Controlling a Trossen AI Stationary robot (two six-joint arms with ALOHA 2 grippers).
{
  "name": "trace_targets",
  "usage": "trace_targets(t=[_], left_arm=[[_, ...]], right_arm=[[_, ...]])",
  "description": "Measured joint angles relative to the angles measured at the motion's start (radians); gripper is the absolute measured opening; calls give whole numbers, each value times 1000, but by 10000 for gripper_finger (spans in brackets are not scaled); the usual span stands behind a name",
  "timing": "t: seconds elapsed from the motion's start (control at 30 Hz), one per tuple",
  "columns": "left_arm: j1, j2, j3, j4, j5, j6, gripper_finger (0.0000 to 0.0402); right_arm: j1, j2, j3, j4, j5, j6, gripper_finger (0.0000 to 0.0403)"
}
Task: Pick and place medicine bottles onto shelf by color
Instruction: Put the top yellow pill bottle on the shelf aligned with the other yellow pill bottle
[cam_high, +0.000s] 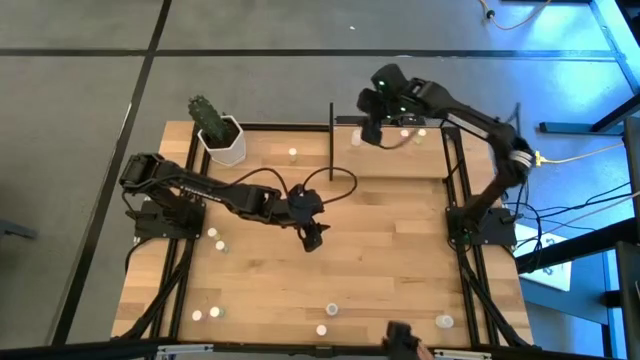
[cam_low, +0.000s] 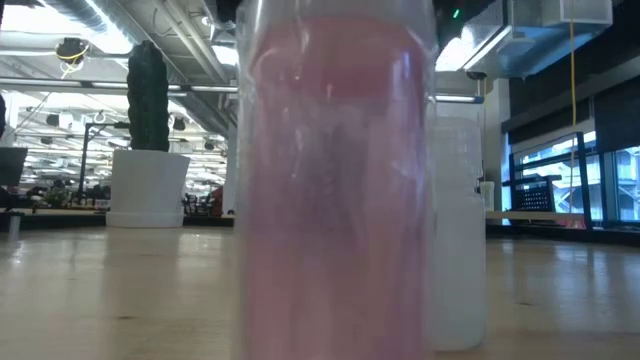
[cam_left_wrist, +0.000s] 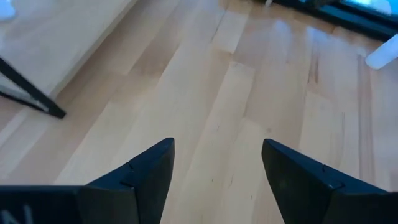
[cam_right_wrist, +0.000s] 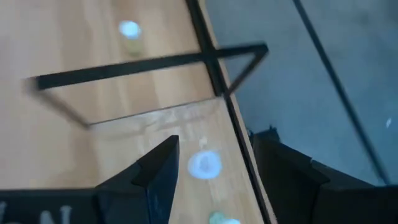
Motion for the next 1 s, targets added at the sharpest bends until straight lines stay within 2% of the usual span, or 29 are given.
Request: trace_targets(t=[0.33, 0.5, 0.73, 1.0], left_arm=[[-61, -57, 0, -55, -47, -37, 236], [-90, -122, 0, -63, -59, -35, 236], [-133, -199, 0, -73, -90, -18, 236], [-198, -220, 0, -138, -90, -12, 236]], right_arm=[[247, -299, 0, -225, -9, -11, 209], [415, -390, 0, -280, -82, 62, 209], [643, -435, 0, -392, -87, 236, 209], [838, -408, 0, -453, 51, 465, 209]])
